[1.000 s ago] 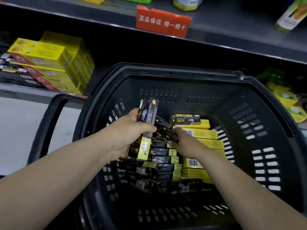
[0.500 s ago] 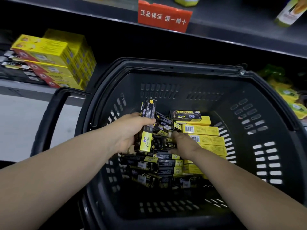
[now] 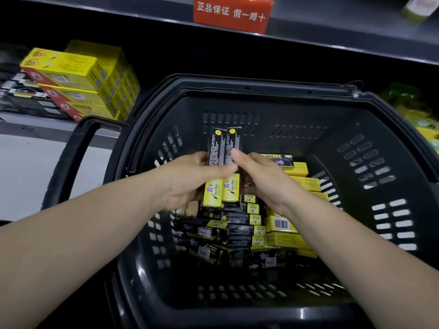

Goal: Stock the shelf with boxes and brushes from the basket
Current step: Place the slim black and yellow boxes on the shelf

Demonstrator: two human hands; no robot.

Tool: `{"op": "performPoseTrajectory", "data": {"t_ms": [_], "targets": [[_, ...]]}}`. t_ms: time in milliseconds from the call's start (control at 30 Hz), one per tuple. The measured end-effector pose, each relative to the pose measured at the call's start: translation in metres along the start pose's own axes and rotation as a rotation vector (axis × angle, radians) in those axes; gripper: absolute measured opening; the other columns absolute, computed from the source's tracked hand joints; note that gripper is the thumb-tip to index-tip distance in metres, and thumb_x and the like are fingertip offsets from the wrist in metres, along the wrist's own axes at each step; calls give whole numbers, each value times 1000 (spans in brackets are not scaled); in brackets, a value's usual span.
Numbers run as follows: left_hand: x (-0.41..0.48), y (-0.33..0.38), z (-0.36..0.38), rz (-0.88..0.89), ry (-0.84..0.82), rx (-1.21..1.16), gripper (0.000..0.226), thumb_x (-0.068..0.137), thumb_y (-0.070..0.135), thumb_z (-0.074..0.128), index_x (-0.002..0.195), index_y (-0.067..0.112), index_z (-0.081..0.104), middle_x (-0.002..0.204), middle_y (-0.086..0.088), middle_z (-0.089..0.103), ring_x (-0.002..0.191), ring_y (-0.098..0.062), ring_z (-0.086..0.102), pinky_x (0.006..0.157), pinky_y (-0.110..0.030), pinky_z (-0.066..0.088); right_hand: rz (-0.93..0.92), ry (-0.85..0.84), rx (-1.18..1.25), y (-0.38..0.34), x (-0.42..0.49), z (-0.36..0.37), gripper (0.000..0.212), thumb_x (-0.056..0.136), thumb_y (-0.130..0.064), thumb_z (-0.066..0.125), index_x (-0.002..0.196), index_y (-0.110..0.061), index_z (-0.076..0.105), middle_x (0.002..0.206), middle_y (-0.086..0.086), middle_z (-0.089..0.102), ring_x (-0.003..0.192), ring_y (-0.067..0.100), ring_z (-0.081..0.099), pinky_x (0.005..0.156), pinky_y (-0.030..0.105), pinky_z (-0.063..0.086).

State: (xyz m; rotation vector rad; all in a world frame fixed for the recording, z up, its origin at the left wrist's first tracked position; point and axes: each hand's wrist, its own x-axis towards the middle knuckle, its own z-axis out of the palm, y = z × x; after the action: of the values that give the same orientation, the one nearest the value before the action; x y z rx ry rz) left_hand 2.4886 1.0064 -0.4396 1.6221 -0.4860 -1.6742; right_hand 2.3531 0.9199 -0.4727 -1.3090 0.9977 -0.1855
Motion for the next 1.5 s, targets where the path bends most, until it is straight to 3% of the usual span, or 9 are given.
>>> {"op": "performPoseTrajectory", "data": {"t_ms": [100, 167, 333, 633, 800, 933, 1067, 1200, 1500], "targets": [[1, -2, -3, 47, 69, 61, 67, 72, 12, 78, 131, 16, 47, 108, 2, 69, 81, -3, 69, 61, -16, 52, -67, 45, -141, 5, 2, 1, 37, 90, -56, 43, 89, -23, 59, 71, -5, 63, 63, 7, 58, 68, 29, 52], [5, -4, -10, 61, 176, 79, 60, 70, 8, 79, 122, 14, 52, 109, -1, 68, 94, -10, 67, 85, -26, 53, -64, 38, -166, 11, 8, 1, 35, 97, -46, 37, 86, -20, 58, 63, -4, 62, 57, 9, 57, 63, 30, 49], [10, -5, -18, 53, 325, 99, 73, 65, 1, 80, 130, 10, 47, 120, -7, 63, 116, -23, 54, 111, -43, 33, -35, -305, -1024, 54, 16, 12, 33, 91, -35, 56, 118, -17, 52, 115, 5, 59, 97, 22, 58, 84, 33, 50], [11, -2, -15, 27, 316, 38, 36, 70, 8, 78, 103, 14, 62, 104, -5, 69, 104, -21, 60, 96, -38, 42, 20, -369, -1135, 61, 15, 27, 43, 80, -30, 69, 120, -16, 60, 118, 3, 59, 106, 22, 56, 80, 23, 43], [10, 0, -16, 5, 329, -78, 33, 73, 6, 76, 102, 12, 62, 106, -6, 67, 109, -25, 58, 97, -43, 44, 14, 18, -813, 14, 12, -12, 14, 77, -31, 71, 77, -22, 59, 88, 3, 66, 79, 19, 62, 64, 27, 50], [6, 5, -15, -31, 288, -183, 35, 76, 12, 74, 108, 7, 64, 101, -11, 69, 88, -25, 66, 82, -42, 54, -14, 109, -81, -4, 2, -31, 20, 82, -13, 68, 88, -16, 49, 100, 13, 64, 75, 16, 68, 74, 29, 58], [3, 7, -11, -1, 188, -206, 34, 79, 13, 70, 112, 6, 65, 89, -7, 71, 71, -20, 68, 65, -33, 57, -87, -25, -165, -3, -3, -9, 37, 67, -28, 72, 90, -24, 44, 102, 6, 64, 96, 25, 65, 87, 43, 54], [1, 9, -15, 24, 179, -251, 36, 77, 15, 72, 110, 6, 66, 82, -7, 73, 62, -19, 70, 51, -30, 56, -107, -151, 0, 0, -5, -1, 27, 82, -22, 69, 90, -19, 43, 87, -4, 64, 86, 7, 64, 84, 32, 56], [6, 3, -17, 61, 282, -117, 59, 60, 20, 85, 115, 16, 61, 94, -5, 74, 82, -22, 72, 63, -34, 57, -141, -246, -48, 4, -4, -4, 22, 82, -21, 69, 83, -20, 47, 96, -2, 63, 89, 12, 62, 86, 30, 55]]}}
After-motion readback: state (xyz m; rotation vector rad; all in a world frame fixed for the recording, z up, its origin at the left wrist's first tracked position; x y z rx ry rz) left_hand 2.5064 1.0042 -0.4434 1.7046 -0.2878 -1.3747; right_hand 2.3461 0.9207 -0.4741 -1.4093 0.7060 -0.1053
